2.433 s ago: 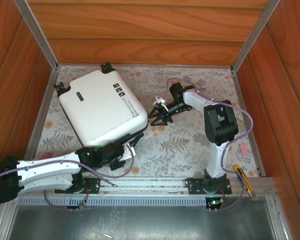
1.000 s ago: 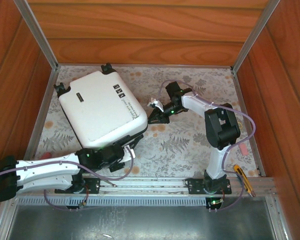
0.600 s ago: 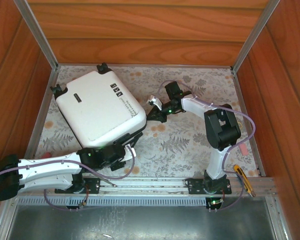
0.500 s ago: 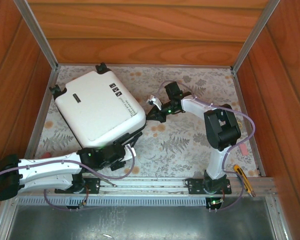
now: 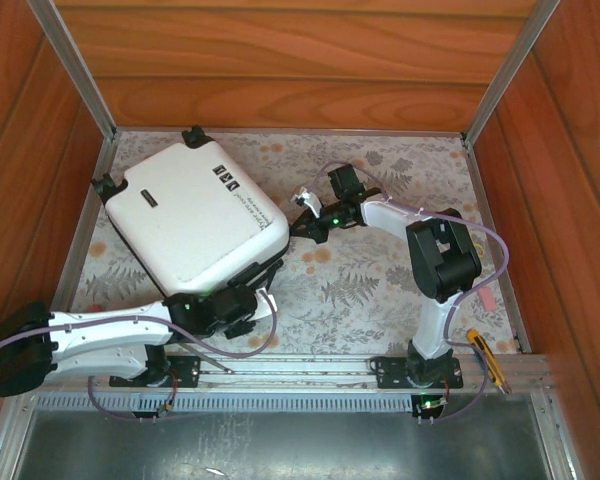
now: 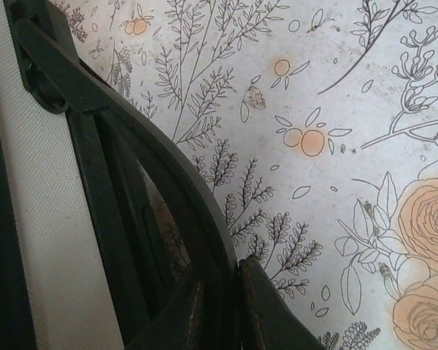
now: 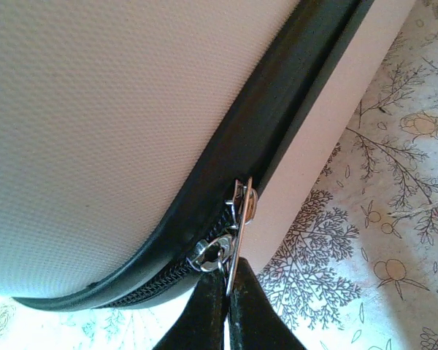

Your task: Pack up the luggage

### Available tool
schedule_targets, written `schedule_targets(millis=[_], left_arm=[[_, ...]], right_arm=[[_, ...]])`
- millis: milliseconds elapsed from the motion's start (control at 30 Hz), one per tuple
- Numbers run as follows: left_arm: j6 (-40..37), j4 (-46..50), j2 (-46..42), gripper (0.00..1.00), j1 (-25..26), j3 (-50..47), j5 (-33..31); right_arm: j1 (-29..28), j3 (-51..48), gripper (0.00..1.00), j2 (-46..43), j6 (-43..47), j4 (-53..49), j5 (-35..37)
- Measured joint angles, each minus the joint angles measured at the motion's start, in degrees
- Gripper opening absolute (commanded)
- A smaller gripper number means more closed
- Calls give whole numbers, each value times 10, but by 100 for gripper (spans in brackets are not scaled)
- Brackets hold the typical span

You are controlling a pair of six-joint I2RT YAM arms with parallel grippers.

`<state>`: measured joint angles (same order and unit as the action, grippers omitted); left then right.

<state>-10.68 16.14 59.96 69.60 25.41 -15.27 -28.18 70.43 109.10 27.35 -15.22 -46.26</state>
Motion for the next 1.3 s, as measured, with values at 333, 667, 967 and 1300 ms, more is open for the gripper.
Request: schedule_targets(millis=[333,667,967,1300], left_arm=[[-15,-15,8,0,0,0,-5],[-37,-28,21,33,-1,1,-17],[-17,63,75,100,17,97,16],[75,78,82,100,43,425,-202]], right_arm=[[-9,0,0,0,-89,25,17],[-21,0,0,0,-157,51,52],[-25,-6,0,-3,-157,118,109],[-26,-8,0,-1,-158,143,135]])
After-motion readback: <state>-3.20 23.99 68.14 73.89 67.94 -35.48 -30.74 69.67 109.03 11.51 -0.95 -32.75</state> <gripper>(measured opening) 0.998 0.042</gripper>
